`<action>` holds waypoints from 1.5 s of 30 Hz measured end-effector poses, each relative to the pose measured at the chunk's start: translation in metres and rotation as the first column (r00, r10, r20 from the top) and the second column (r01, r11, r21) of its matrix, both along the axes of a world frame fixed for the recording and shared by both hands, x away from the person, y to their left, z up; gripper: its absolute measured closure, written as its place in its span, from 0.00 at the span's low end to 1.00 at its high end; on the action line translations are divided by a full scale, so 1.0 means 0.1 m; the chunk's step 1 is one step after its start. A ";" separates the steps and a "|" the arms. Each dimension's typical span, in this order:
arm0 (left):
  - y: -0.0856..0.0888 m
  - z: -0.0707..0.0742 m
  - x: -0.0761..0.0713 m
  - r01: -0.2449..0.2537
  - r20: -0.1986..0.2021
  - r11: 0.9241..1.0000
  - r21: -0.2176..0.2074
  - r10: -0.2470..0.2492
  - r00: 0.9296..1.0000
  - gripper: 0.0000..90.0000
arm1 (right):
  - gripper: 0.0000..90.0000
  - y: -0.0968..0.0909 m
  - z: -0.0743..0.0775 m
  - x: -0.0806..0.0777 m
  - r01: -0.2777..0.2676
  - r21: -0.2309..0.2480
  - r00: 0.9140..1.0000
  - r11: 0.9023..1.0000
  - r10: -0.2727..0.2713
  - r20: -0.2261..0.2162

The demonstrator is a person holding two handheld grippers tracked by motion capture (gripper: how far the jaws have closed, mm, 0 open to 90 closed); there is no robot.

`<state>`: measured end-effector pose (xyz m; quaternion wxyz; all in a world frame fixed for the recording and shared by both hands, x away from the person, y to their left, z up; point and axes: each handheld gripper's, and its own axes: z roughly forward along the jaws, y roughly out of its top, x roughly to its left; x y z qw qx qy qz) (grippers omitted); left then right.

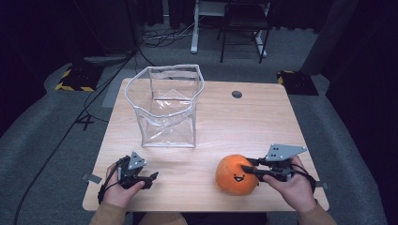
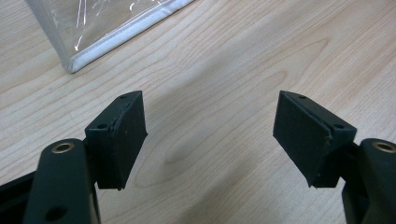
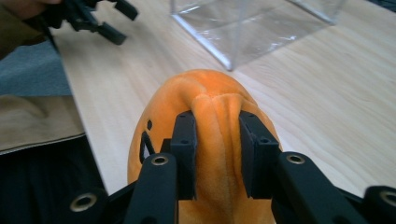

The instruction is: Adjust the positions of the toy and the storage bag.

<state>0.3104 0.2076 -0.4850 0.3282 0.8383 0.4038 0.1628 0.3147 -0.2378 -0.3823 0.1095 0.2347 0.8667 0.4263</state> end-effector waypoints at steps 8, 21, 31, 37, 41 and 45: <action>-0.02 0.00 0.03 0.007 0.003 1.000 0.001 -0.007 1.000 0.28 | 0.78 -0.30 0.06 0.17 0.114 -0.005 0.993 0.994 -0.113 0.020; 0.00 -0.01 0.03 -0.008 0.002 1.000 0.001 0.008 1.000 0.28 | 0.78 -0.90 0.05 0.38 0.319 -0.063 0.947 0.946 -0.317 0.047; 0.02 -0.01 0.02 -0.019 0.008 1.000 0.002 0.019 1.000 0.29 | 0.73 -1.12 -0.11 0.46 0.407 -0.115 0.913 0.906 -0.404 0.054; 0.02 -0.01 0.02 -0.024 0.005 1.000 -0.002 0.024 1.000 0.29 | 0.56 -1.22 -0.10 0.46 0.436 -0.098 0.900 0.895 -0.434 0.037; 0.03 -0.01 0.02 -0.022 0.003 1.000 -0.002 0.022 1.000 0.29 | 0.46 -1.25 -0.10 0.47 0.446 -0.098 0.895 0.889 -0.446 0.029; 0.05 0.00 0.02 -0.030 0.003 1.000 -0.009 0.030 1.000 0.29 | 0.40 -1.30 -0.09 0.48 0.461 -0.087 0.887 0.883 -0.460 0.033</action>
